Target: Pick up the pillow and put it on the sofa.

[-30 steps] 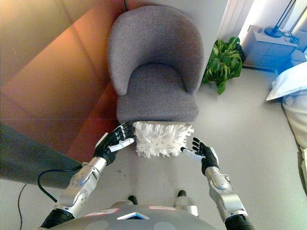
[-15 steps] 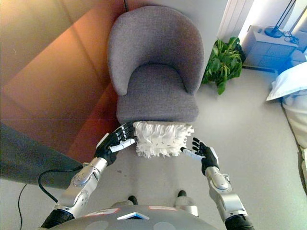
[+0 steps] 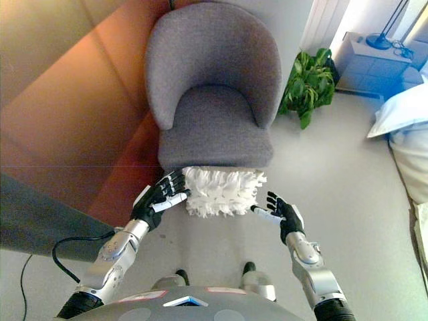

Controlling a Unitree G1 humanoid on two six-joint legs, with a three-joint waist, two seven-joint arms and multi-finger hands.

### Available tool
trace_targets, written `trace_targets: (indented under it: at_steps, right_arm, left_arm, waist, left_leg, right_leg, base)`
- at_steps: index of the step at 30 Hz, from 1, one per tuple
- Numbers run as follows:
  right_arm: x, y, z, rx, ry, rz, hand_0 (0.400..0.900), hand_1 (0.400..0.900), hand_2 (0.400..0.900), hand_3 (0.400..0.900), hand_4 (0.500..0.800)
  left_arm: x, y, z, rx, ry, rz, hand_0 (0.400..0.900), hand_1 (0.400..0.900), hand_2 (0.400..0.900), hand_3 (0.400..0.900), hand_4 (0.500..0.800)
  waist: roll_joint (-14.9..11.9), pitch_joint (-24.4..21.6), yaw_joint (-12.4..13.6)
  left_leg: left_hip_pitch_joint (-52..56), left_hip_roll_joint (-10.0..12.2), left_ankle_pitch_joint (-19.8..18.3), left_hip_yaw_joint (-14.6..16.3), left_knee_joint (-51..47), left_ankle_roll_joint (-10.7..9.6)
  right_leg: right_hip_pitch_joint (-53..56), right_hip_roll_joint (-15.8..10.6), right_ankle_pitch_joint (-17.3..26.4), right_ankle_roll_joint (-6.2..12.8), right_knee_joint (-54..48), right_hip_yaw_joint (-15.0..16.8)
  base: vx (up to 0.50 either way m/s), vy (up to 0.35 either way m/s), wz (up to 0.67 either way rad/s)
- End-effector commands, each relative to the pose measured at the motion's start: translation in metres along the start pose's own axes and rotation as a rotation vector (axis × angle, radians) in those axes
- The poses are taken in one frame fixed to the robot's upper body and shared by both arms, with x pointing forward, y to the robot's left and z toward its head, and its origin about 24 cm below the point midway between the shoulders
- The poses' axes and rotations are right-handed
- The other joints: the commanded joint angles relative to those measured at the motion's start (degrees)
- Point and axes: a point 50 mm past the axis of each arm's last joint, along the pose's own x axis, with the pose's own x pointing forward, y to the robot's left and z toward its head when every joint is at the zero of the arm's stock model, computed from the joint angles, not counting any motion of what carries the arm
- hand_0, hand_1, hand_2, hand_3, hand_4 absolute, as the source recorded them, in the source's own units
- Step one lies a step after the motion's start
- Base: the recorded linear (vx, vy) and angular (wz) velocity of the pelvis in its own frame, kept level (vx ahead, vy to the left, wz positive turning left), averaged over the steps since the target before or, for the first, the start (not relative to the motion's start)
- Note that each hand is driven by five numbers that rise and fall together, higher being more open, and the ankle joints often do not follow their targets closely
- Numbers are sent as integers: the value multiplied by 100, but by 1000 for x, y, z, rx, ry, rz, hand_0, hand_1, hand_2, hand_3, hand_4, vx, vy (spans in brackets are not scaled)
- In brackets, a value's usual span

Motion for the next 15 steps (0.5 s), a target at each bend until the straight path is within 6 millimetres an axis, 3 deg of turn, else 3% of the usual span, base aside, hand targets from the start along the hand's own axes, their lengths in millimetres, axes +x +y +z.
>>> trace_targets:
  at_steps: [1, 5, 7, 10, 13, 14, 15]
  right_arm:
    - [-1, -11, 42, -72, -218, 5, 900, 900, 900, 900, 800]
    - [-3, -13, 36, -67, -200, 2, 900, 900, 900, 900, 800]
    - [-5, -13, 34, -73, -191, 4, 900, 900, 900, 900, 800]
    - [-6, -14, 30, -93, -188, 9, 900, 900, 900, 900, 800]
    - [-6, -17, 30, -110, -190, 22, 900, 900, 900, 900, 800]
    - [-5, -18, 32, -123, -190, 29, 900, 900, 900, 900, 800]
    - [-3, -18, 31, -127, -182, 31, 900, 900, 900, 900, 800]
  left_arm:
    - [3, 2, 38, 21, -229, -19, 900, 900, 900, 900, 800]
    - [0, 2, 38, 18, -223, -29, 900, 900, 900, 900, 800]
    - [0, -1, 37, 19, -211, -47, 900, 900, 900, 900, 800]
    - [-3, -4, 30, 10, -202, -47, 900, 900, 900, 900, 800]
    - [-7, -5, 26, -3, -212, -27, 900, 900, 900, 900, 800]
    - [-6, -2, 28, -11, -218, -13, 900, 900, 900, 900, 800]
    - [-6, 0, 29, -19, -218, 2, 900, 900, 900, 900, 800]
  waist:
    - [-208, 125, -25]
    - [-36, 208, 100]
    - [161, 209, 204]
    - [257, 243, 355]
    - [295, 242, 466]
    - [257, 218, 481]
    - [243, 194, 490]
  left_leg:
    - [-940, 459, 665, -645, 2184, 53]
    - [-1022, 366, 945, -585, 1038, -42]
    - [-1089, 473, 1417, -472, -360, -194]
    - [-1300, 538, 1942, -408, -1244, -379]
    - [-1683, 667, 2080, -378, -1285, -460]
    - [-1655, 651, 1753, -314, -1282, -358]
    - [-1614, 651, 1660, -212, -1243, -321]
  right_leg:
    - [256, 116, -212, -203, 203, -14]
    - [572, 229, -479, -70, 219, 71]
    - [905, 280, -687, 44, 142, 106]
    - [1402, 236, -899, 133, 54, 125]
    - [1791, 154, -1293, 211, 149, 159]
    - [1799, 16, -1340, 290, 286, 170]
    - [1828, -78, -1404, 363, 400, 135]
  base:
    - [237, -66, -20]
    - [338, 89, -14]
    - [480, 233, -25]
    - [515, 223, -37]
    - [552, 244, -48]
    - [522, 283, -48]
    - [534, 294, -39]
